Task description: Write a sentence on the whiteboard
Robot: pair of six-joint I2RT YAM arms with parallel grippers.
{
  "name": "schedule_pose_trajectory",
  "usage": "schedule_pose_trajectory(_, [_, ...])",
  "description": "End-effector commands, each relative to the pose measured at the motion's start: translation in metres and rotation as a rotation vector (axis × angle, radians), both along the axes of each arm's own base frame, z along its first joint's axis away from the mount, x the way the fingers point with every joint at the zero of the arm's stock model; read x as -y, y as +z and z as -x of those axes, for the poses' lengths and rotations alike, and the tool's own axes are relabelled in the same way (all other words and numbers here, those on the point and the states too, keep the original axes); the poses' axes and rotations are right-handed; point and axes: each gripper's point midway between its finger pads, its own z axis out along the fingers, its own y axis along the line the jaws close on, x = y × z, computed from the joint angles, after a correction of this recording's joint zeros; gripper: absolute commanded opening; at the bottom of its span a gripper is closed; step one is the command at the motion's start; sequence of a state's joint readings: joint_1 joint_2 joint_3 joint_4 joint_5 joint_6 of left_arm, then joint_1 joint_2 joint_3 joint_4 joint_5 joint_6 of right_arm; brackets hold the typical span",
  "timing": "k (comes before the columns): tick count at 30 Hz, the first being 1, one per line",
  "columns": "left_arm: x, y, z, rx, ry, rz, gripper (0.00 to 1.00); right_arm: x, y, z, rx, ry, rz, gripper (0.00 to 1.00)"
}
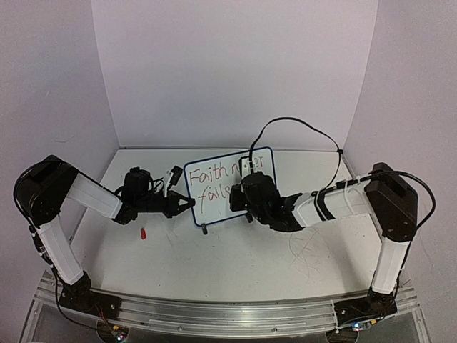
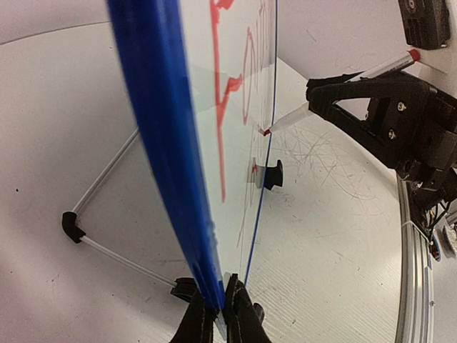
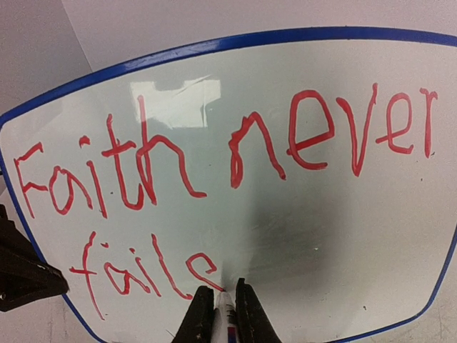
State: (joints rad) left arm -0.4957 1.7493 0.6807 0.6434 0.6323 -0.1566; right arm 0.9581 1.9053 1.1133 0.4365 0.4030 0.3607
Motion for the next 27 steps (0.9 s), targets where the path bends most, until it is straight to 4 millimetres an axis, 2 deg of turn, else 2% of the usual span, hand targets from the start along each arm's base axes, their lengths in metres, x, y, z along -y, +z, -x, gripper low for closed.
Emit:
schedule_pose_trajectory(1, [-0.006,-0.011,-0.007,0.020,0.037,-0.075,0.00,-0.008,0.001,0.002,-0.008,0.014,-0.012,0.00])
schedule_pose_trajectory(9, [-0.006,-0.010,-0.008,0.022,0.038,-0.075,0.00,-0.013,0.002,0.002,-0.008,0.021,-0.018,0.00])
schedule_pose_trajectory(19, [-0.007,-0.011,-0.008,0.024,0.043,-0.078,0.00,-0.021,0.018,-0.005,0.026,0.019,-0.037,0.00])
schedule_pose_trajectory(24, [-0.007,-0.010,-0.008,0.027,0.046,-0.078,0.00,-0.018,0.027,-0.002,0.030,0.027,-0.054,0.00])
schedule_pose_trajectory(27, [-0.007,-0.010,-0.008,0.027,0.048,-0.080,0.00,-0.007,0.039,0.006,0.035,0.024,-0.076,0.00])
